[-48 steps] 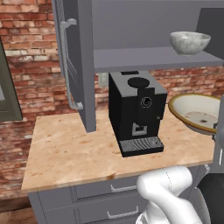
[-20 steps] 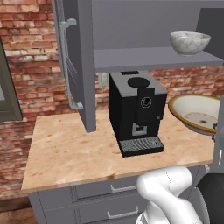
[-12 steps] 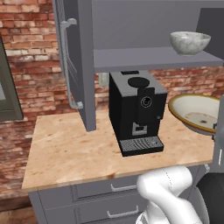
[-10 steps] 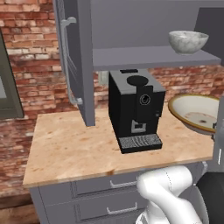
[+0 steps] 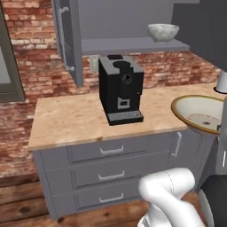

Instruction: Pick up the bowls from the cabinet and place each bowl in front of a stool on the dining counter.

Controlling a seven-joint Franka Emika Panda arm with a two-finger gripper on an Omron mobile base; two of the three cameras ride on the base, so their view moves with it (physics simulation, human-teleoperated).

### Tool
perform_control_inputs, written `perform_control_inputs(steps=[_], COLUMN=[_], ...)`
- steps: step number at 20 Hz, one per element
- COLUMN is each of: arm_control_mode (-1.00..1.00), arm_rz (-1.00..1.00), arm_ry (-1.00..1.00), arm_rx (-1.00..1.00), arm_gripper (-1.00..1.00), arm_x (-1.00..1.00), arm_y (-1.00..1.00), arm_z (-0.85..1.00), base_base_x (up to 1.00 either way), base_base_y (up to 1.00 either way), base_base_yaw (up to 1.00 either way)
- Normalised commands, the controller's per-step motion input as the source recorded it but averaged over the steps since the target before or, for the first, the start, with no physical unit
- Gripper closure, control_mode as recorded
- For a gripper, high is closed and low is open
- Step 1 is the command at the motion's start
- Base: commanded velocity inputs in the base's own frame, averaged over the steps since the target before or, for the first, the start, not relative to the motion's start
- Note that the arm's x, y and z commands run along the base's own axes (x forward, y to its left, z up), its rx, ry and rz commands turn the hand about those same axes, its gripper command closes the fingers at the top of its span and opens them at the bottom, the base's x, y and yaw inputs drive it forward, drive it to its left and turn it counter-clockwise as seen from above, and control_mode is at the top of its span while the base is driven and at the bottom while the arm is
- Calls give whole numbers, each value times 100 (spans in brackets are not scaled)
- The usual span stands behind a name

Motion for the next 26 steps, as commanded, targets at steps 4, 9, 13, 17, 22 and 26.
perform_control_inputs(steps=[4, 9, 13, 17, 22, 26], arm_control_mode=[100, 100, 100, 100, 100, 100], arm_rz=[0, 0, 0, 0, 0, 0], arm_ry=[0, 0, 0, 0, 0, 0], arm_rx=[0, 0, 0, 0, 0, 0], arm_gripper=[100, 100, 100, 100, 100, 100], arm_x=[0, 0, 0, 0, 0, 0], arm_y=[0, 0, 0, 0, 0, 0], arm_z=[0, 0, 0, 0, 0, 0], base_base_x=[-56, -43, -35, -10, 0, 0], base_base_y=[-26, -30, -40, -25, -23, -13], base_base_yaw=[-41, -55, -67, -85, -97, -98])
